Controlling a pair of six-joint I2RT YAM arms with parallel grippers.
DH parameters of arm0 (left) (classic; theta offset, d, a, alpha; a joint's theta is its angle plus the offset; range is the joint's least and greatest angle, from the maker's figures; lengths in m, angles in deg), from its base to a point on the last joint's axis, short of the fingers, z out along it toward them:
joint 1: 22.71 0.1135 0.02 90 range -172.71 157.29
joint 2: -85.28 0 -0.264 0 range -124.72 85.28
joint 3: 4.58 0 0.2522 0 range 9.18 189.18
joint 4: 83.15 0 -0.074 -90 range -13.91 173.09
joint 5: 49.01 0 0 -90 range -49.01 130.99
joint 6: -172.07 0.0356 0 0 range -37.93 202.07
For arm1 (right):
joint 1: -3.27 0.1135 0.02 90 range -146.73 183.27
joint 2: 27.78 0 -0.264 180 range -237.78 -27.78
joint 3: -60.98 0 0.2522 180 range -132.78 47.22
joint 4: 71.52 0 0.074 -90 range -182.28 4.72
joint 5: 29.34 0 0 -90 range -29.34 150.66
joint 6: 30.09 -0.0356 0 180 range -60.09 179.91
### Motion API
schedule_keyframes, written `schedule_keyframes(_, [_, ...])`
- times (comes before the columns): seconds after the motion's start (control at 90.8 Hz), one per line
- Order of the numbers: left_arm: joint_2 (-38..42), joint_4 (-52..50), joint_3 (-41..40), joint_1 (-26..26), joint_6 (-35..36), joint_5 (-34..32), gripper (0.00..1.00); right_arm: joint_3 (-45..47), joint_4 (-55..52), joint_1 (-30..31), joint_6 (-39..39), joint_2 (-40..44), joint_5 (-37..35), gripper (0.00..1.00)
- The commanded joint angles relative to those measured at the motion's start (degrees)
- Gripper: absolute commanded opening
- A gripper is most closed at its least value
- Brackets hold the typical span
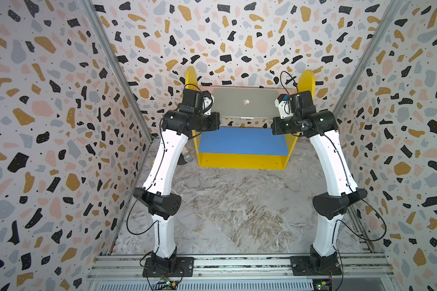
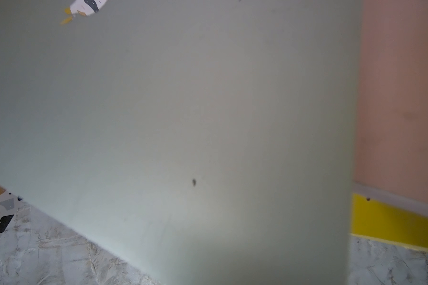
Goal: Close the laptop lid and set it aside
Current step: Place the laptop on the shelf.
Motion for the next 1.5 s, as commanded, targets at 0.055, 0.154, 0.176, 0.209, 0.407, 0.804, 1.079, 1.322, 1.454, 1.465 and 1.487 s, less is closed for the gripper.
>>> schedule_keyframes(0.055, [-1.0,3.7,2.5,1.2,-0.1,1.4,0.00,-2.3,3.5,-0.7,0.5,-0.4,-0.8,0.00])
schedule_keyframes(0.154, [-1.7,4.2,3.0,1.6,-0.3,1.6,0.00,-2.3,4.2,-1.0,0.5,-0.8,-0.7,0.00])
schedule_keyframes(0.176, [-1.8,4.3,3.1,1.7,-0.3,1.8,0.00,-2.4,4.3,-1.0,0.5,-0.9,-0.7,0.00])
schedule_keyframes(0.209, [-2.0,4.4,3.2,1.7,-0.4,1.9,0.00,-2.3,4.5,-1.1,0.4,-1.0,-0.7,0.00])
schedule_keyframes(0.407, [-3.1,5.2,4.3,2.5,-1.0,2.5,0.00,-2.6,5.3,-1.2,0.3,-1.5,-0.2,0.00])
schedule_keyframes(0.804, [-3.8,6.6,4.6,3.2,-1.6,2.3,0.00,-3.2,5.5,-1.4,0.1,-2.2,0.3,0.00])
schedule_keyframes(1.079, [-4.6,8.1,5.3,3.6,-2.1,2.0,0.00,-3.2,6.3,-1.7,0.1,-2.6,0.4,0.00])
schedule_keyframes(1.322, [-5.9,9.6,6.2,3.9,-2.7,1.6,0.00,-3.7,7.1,-2.1,-0.3,-3.7,0.7,0.00])
schedule_keyframes(1.454, [-6.2,9.6,6.5,4.0,-2.7,1.5,0.00,-3.8,7.5,-2.1,-0.6,-4.0,0.9,0.00])
schedule_keyframes(1.465, [-6.2,9.6,6.5,4.0,-2.7,1.5,0.00,-3.8,7.6,-2.1,-0.6,-4.0,0.9,0.00])
schedule_keyframes(1.487, [-6.2,9.6,6.5,4.0,-2.7,1.5,0.00,-3.9,7.6,-2.1,-0.6,-4.1,1.0,0.00])
